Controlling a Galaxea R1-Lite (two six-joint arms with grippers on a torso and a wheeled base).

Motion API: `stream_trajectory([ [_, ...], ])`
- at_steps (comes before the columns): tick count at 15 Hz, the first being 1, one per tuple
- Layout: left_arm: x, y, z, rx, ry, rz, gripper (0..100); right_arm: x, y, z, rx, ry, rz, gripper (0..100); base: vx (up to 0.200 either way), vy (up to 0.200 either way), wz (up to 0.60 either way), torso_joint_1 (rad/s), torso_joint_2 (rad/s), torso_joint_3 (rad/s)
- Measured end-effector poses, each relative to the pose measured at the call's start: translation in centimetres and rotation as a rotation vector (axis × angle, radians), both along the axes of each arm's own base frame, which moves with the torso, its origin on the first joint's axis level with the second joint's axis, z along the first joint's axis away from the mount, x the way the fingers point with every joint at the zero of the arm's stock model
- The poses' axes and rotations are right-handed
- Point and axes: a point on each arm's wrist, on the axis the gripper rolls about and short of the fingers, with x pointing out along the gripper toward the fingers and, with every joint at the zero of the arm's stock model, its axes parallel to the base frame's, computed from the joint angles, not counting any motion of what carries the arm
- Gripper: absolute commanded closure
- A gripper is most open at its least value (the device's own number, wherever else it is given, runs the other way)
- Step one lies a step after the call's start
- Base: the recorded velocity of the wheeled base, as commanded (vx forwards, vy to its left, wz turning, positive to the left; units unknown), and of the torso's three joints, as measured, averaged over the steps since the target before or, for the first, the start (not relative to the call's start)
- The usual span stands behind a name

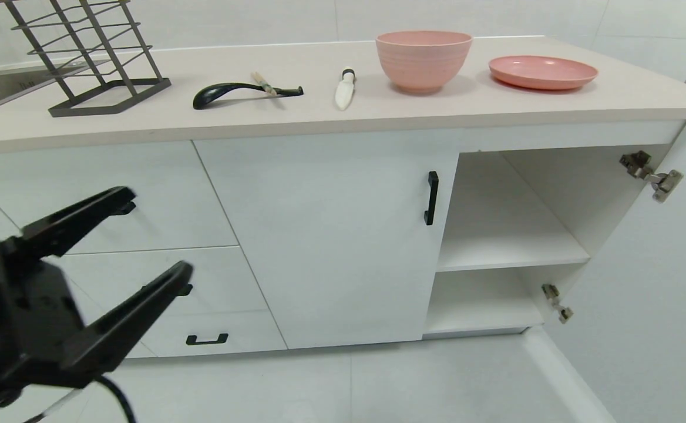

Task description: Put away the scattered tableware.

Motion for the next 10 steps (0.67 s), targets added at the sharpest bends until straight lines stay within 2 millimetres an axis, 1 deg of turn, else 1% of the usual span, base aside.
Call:
stream_trajectory([
  [1, -1.7, 0.8, -0.2, -0.005, 0.001, 0.039, 0, -0.1, 0.0, 0.4, 0.0, 0.0, 0.031, 0, 0.0, 0.0, 0.0, 0.0, 0.0, 0.0],
  [2, -3.5, 1.5, -0.7, -0.007, 0.023, 0.078, 0, -0.3, 0.0, 1.9, -0.006, -0.027, 0.075, 0, 0.0, 0.0, 0.0, 0.0, 0.0, 0.0],
  [4, -7.2, 2.4, -2.4, 0.001, 0.103, 0.131, 0, -0.6, -0.3, 4.5, -0.001, -0.044, 0.211, 0, 0.0, 0.0, 0.0, 0.0, 0.0, 0.0],
  [5, -9.1, 2.8, -3.5, 0.006, 0.127, 0.162, 0, -0.6, -0.5, 5.1, 0.004, -0.036, 0.263, 0, 0.0, 0.0, 0.0, 0.0, 0.0, 0.0],
  [6, -10.8, 3.2, -4.4, -0.004, 0.12, 0.208, 0, -0.5, -0.6, 5.1, 0.013, -0.021, 0.283, 0, 0.0, 0.0, 0.0, 0.0, 0.0, 0.0],
  [7, -11.9, 3.5, -5.8, -0.009, 0.156, 0.271, 0, -0.5, -0.7, 4.3, 0.025, 0.0, 0.277, 0, 0.0, 0.0, 0.0, 0.0, 0.0, 0.0],
  [8, -12.6, 3.7, -8.2, 0.011, 0.288, 0.351, 0, -0.5, -0.8, 3.0, 0.04, 0.013, 0.206, 0, 0.0, 0.0, 0.0, 0.0, 0.0, 0.0],
  [9, -13.1, 3.8, -10.4, 0.036, 0.415, 0.427, 0, -0.4, -1.0, 2.0, 0.055, 0.013, 0.078, 0, 0.0, 0.0, 0.0, 0.0, 0.0, 0.0],
  [10, -13.6, 3.9, -11.7, 0.043, 0.476, 0.53, 0, -0.3, -1.3, 1.1, 0.07, 0.017, -0.087, 0, 0.0, 0.0, 0.0, 0.0, 0.0, 0.0],
])
